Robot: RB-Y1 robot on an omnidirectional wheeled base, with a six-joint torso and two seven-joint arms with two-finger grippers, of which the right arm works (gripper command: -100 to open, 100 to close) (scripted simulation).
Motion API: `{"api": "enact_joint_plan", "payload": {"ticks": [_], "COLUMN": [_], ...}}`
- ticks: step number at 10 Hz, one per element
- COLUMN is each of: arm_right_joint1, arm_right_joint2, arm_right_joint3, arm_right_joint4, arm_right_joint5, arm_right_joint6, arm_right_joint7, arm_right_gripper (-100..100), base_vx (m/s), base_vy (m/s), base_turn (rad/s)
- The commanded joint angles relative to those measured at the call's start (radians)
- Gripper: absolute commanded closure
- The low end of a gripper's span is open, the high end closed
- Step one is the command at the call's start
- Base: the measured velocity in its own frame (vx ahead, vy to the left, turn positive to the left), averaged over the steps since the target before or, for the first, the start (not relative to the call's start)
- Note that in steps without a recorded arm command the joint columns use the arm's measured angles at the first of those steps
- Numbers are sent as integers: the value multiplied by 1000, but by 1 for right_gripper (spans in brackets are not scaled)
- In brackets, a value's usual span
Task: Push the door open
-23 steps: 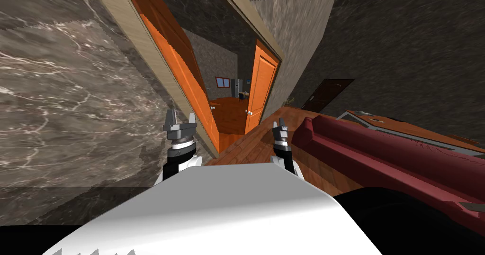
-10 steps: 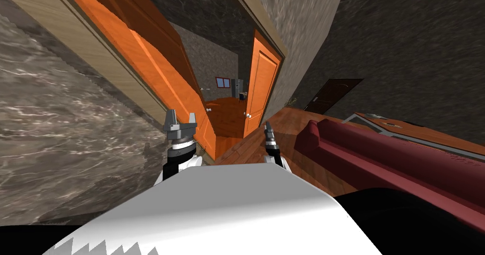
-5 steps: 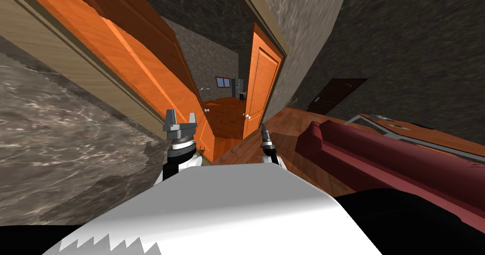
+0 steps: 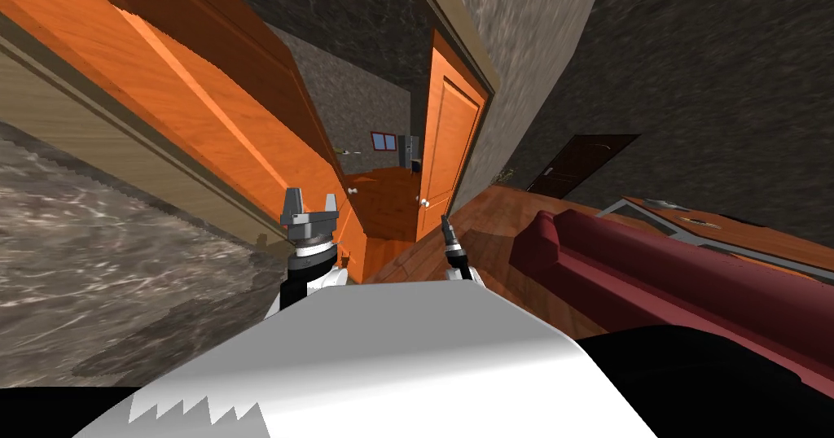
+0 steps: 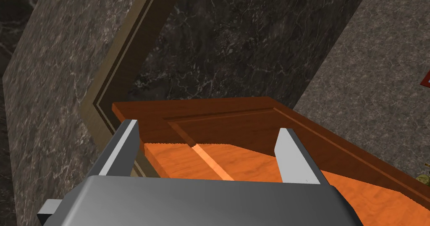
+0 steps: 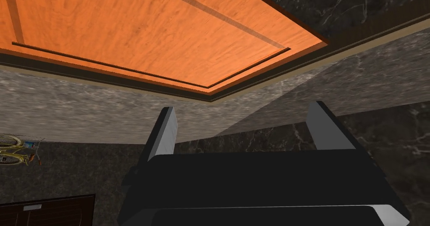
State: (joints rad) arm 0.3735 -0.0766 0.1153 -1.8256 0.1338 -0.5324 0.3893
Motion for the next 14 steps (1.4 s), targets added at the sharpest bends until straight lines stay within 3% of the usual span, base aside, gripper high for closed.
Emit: {"api": "enact_joint_plan", "payload": {"ticks": [1, 14], "arm_right_joint1": [-14, -126], "arm_right_joint2": [-3, -30], "arm_right_joint3": [17, 150], "arm_right_joint4": [44, 360], "arm_right_joint5": [1, 8], "arm_right_joint6": [-16, -93], "arm_right_joint7": [47, 399], "arm_right_gripper": [-100, -100], "base_vx": [110, 94], "base_vy": [-61, -83], "base_turn": [16, 18]}}
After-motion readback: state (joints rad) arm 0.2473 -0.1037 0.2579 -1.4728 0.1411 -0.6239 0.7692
